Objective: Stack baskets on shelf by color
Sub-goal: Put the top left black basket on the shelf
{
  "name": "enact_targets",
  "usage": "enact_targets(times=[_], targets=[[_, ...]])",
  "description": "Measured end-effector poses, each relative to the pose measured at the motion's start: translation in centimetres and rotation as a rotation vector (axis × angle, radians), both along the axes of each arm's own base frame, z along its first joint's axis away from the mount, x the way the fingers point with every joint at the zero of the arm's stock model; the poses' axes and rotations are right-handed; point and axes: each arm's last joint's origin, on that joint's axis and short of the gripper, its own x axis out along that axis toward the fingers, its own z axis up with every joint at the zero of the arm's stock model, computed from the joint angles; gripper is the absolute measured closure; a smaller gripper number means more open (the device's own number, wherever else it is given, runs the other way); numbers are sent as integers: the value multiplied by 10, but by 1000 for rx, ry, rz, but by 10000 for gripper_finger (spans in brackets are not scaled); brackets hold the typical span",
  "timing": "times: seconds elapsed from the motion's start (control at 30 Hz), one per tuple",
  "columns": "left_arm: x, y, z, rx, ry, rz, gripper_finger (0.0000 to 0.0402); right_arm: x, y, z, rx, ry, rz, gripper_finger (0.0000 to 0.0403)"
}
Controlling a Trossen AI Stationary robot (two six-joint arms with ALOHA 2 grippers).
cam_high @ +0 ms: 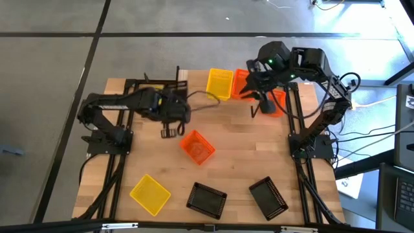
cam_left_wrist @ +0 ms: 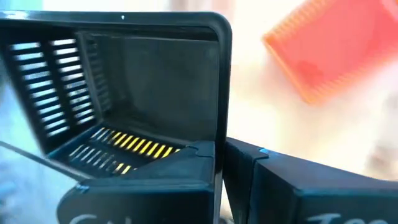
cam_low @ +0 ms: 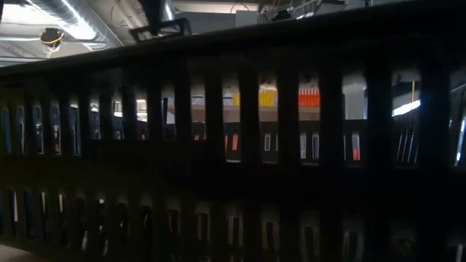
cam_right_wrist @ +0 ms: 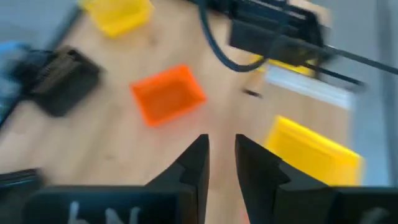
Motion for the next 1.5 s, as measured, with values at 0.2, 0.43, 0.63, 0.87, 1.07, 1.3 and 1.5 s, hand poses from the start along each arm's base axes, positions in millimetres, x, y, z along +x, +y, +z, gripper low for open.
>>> enact_targets(times=[0.2,0.43,0.63,0.87,1.07,1.3,1.5], targets=[[17,41,-1,76,-24,-65,401,2,-6,3,-92,-15,-162,328],[30,77,-15,69,19,-44,401,2,-6,3,-98,-12,-167,328],[40,95,-24,60,5,-53,401,2,-6,3,-98,-12,-168,328],[44,105,-31,51,17,-44,400,2,-6,2,-98,-12,-168,328],[46,108,-32,52,14,-34,380,2,-6,2,-99,-11,-168,328],[46,109,-33,52,16,-34,358,2,-6,2,-99,-11,-169,328],[46,109,-33,52,15,-33,332,2,-6,2,-99,-11,-169,328]])
